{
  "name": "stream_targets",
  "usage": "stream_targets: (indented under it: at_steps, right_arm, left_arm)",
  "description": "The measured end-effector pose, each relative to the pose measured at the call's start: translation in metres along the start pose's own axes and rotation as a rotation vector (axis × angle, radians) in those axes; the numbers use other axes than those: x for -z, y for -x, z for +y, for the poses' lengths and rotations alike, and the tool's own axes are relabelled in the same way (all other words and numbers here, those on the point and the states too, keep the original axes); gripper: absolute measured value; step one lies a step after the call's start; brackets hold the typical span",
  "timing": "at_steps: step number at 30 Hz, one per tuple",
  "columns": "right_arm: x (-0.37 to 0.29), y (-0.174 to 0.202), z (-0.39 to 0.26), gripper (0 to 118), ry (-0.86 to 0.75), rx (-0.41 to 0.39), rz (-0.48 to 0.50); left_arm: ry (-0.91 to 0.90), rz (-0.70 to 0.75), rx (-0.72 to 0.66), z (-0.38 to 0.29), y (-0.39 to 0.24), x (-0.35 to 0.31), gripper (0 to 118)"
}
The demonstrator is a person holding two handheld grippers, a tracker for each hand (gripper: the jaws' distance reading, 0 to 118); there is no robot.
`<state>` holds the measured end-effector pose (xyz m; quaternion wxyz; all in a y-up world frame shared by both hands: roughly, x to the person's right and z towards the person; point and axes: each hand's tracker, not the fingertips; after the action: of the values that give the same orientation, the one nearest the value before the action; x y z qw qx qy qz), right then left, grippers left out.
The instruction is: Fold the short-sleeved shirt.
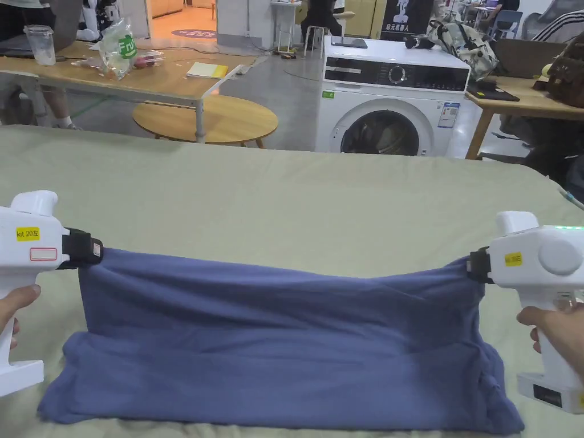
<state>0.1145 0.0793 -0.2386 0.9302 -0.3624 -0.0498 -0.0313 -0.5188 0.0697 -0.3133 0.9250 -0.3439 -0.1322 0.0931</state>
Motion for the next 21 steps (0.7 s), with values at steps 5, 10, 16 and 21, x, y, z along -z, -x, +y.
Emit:
stream_targets:
  at_steps: [5,10,16,21]
  right_arm:
    - [-0.047,0.0,-0.031,0,-0.035,-0.008,0.005]
    - [-0.075,0.003,-0.067,0,-0.019,-0.015,0.009]
    - [-0.062,0.001,-0.118,0,0.095,-0.076,-0.044]
    - [-0.037,-0.006,-0.156,0,0.198,-0.103,-0.1]
  left_arm:
    - [-0.026,-0.031,-0.011,-0.022,0.012,-0.036,0]
    - [0.0,-0.048,-0.004,-0.056,0.016,-0.055,0]
    - [0.099,-0.036,0.002,-0.108,0.022,-0.051,0]
    - [0.164,-0.009,0.02,-0.136,0.021,-0.042,0]
